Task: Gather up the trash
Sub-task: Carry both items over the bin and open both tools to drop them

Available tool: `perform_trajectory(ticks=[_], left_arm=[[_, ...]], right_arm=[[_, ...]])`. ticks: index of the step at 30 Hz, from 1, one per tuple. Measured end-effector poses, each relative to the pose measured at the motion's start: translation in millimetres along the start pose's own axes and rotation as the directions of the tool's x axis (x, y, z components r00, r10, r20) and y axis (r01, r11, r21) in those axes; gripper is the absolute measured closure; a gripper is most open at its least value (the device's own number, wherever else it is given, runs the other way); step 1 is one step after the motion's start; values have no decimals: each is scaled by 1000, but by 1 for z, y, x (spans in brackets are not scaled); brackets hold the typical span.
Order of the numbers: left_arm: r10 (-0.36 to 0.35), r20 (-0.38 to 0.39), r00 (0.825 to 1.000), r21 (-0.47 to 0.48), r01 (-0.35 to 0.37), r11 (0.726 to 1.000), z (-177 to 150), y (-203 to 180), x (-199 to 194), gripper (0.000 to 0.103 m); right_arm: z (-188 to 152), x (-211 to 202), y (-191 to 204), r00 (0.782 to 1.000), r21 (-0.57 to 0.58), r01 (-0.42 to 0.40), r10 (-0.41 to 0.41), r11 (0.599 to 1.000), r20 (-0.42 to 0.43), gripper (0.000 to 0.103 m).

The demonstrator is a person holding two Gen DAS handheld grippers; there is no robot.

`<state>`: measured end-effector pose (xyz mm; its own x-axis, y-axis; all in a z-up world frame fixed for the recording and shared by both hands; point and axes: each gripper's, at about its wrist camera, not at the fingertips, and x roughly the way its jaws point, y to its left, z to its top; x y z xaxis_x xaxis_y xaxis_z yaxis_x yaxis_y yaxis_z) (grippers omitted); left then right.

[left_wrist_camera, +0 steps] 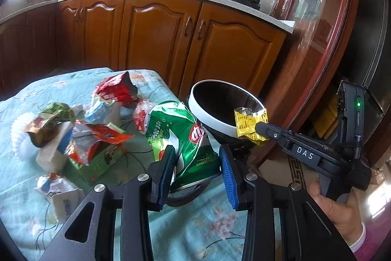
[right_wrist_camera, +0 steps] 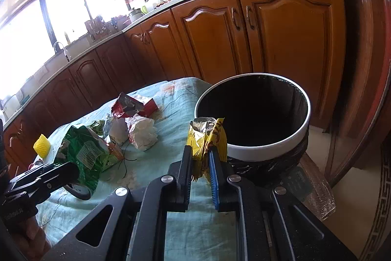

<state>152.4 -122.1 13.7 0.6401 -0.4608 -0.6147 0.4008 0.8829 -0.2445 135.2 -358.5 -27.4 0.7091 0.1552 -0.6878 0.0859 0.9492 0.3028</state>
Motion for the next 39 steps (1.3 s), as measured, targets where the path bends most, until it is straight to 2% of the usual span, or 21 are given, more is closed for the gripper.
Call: perform_trajectory(ticks=[17, 27, 36, 39], left_arm=[[-100, -76, 992, 42, 104, 994, 68, -21, 107, 67], [-119, -124, 985, 26, 123, 992, 102, -27, 167, 67], [-109, -171, 979, 26, 115, 993, 109, -30, 211, 67], [-102, -184, 978, 19, 107, 994, 111, -32, 220, 64]], right_arm=[[34, 14, -57, 998, 25, 65, -64, 998, -6, 90], [58, 36, -87, 993, 23, 103, -102, 994, -51, 89], [66, 58, -105, 989, 14, 112, -110, 994, -97, 89], [66, 62, -107, 988, 8, 111, -109, 994, -107, 84]])
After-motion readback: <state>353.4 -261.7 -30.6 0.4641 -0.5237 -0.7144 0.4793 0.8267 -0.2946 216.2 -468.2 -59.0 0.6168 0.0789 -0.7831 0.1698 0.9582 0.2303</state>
